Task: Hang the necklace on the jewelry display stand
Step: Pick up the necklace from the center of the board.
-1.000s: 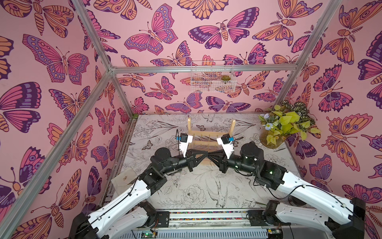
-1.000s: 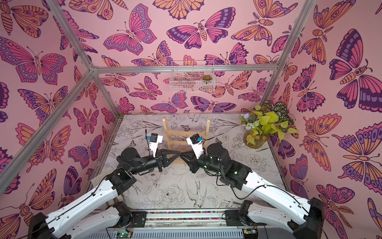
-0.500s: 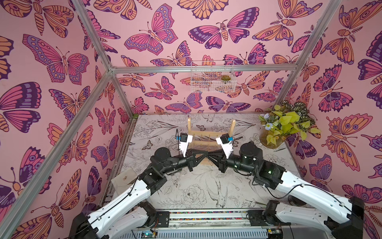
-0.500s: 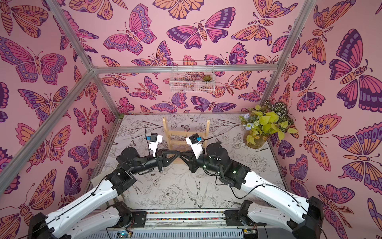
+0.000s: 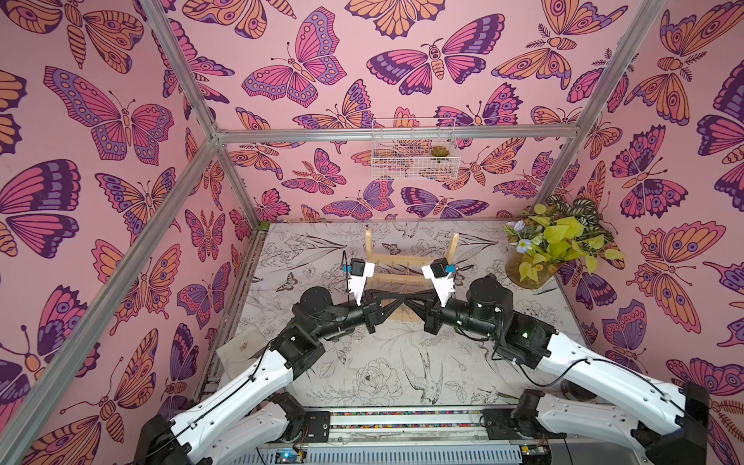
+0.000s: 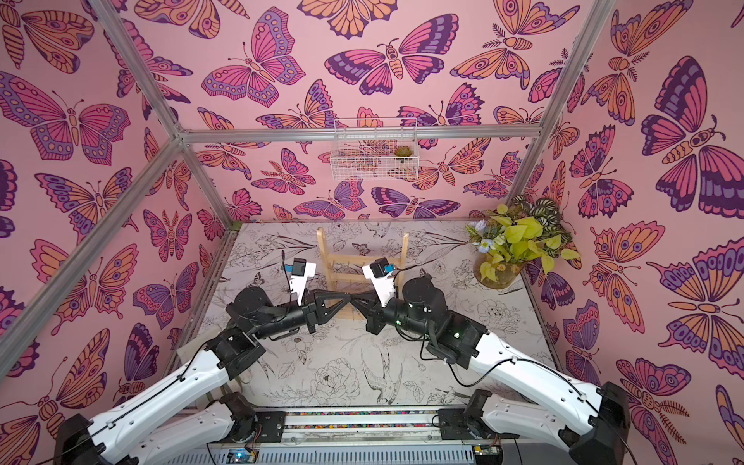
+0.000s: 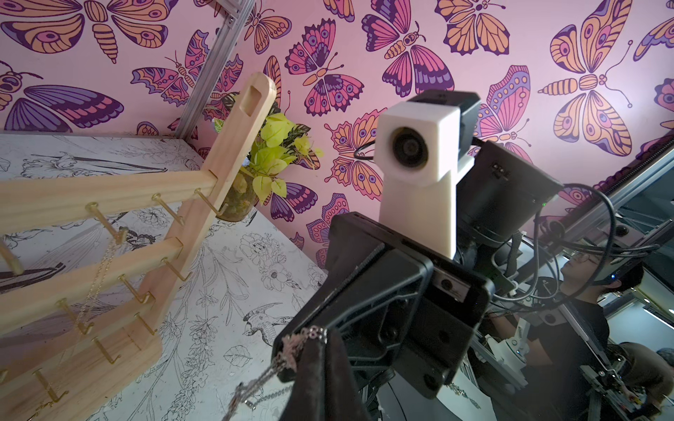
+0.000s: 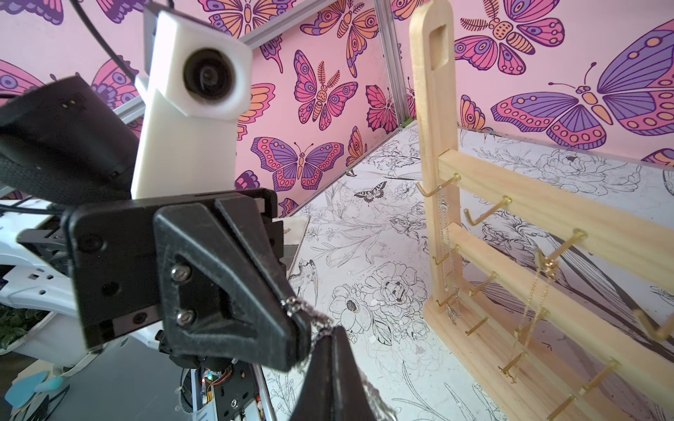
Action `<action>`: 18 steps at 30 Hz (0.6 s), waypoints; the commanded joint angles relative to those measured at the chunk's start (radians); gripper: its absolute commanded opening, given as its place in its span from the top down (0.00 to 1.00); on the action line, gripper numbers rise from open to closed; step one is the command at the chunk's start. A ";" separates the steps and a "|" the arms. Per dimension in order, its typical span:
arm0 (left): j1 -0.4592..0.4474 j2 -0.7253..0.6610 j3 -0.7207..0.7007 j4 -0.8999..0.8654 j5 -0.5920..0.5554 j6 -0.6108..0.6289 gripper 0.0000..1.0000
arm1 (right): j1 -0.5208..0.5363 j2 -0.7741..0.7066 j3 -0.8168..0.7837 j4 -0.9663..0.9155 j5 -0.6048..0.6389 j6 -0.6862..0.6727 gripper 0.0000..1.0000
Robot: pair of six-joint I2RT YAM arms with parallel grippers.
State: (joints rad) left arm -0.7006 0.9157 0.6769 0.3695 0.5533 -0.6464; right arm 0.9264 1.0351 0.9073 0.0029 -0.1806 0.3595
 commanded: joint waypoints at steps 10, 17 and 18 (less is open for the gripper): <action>0.007 -0.029 0.005 -0.012 -0.039 0.000 1.00 | 0.009 -0.033 -0.019 0.023 0.062 0.009 1.00; 0.010 -0.020 0.008 -0.015 -0.043 0.000 1.00 | 0.009 -0.049 -0.027 0.013 0.089 0.002 1.00; 0.010 -0.018 0.010 -0.016 -0.043 0.000 1.00 | 0.010 -0.053 -0.028 0.012 0.094 0.002 1.00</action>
State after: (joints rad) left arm -0.6983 0.8986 0.6769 0.3645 0.5224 -0.6479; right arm 0.9310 1.0023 0.8883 0.0120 -0.1230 0.3626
